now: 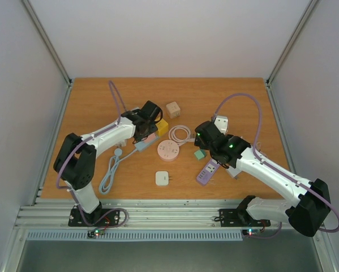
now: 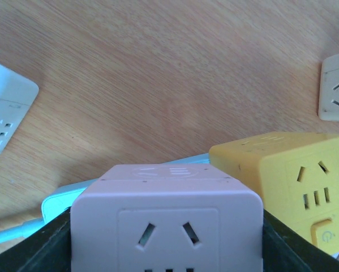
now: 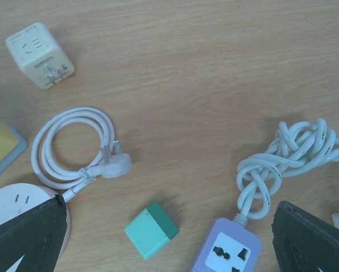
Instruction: Insert the plug
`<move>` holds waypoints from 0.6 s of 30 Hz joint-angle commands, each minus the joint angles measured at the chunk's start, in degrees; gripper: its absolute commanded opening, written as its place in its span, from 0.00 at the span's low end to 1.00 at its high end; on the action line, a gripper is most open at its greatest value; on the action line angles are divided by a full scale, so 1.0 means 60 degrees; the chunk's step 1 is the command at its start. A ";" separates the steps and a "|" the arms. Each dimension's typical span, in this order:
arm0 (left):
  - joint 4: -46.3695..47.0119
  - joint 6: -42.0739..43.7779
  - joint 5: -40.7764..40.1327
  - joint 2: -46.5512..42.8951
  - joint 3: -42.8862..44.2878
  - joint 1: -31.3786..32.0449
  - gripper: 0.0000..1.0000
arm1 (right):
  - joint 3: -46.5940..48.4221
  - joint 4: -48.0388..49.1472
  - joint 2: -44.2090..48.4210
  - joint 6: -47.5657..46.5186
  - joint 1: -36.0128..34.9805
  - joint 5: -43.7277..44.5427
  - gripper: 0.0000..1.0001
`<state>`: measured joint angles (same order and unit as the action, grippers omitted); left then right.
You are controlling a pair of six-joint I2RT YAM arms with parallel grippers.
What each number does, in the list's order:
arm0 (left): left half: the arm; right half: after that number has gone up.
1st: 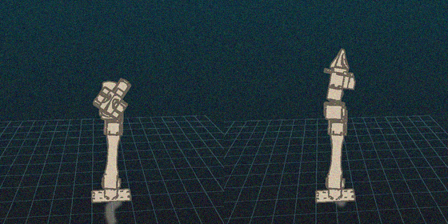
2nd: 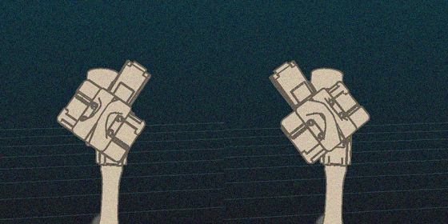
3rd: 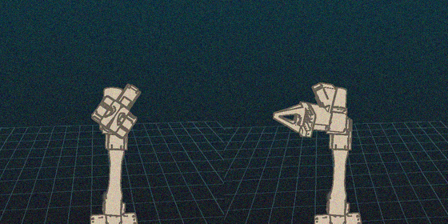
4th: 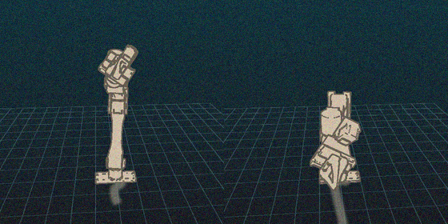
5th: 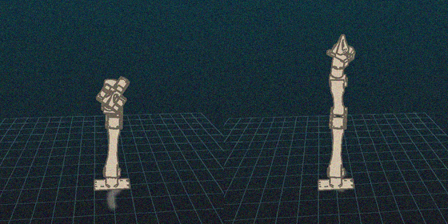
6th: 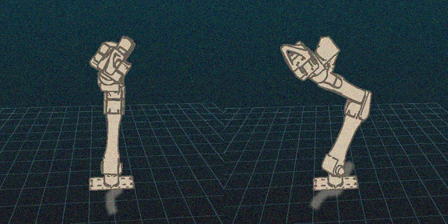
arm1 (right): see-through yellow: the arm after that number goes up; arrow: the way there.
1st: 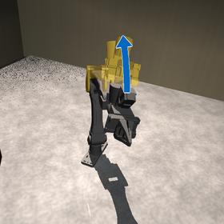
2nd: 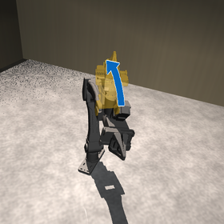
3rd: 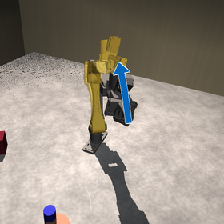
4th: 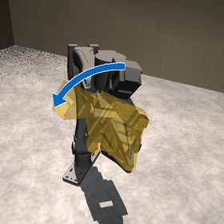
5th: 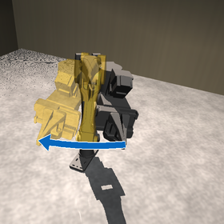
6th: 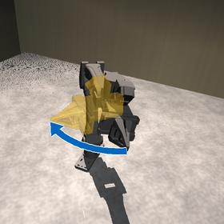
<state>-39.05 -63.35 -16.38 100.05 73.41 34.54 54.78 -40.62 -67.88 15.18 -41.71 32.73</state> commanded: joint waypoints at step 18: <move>0.0236 0.0085 -0.0056 0.0592 0.0026 0.0029 0.21 | -0.0093 -0.0115 -0.0083 0.0164 0.0053 0.0119 0.98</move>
<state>-38.52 -62.57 -15.90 101.41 73.43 34.54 54.74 -40.64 -68.34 15.18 -41.67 32.53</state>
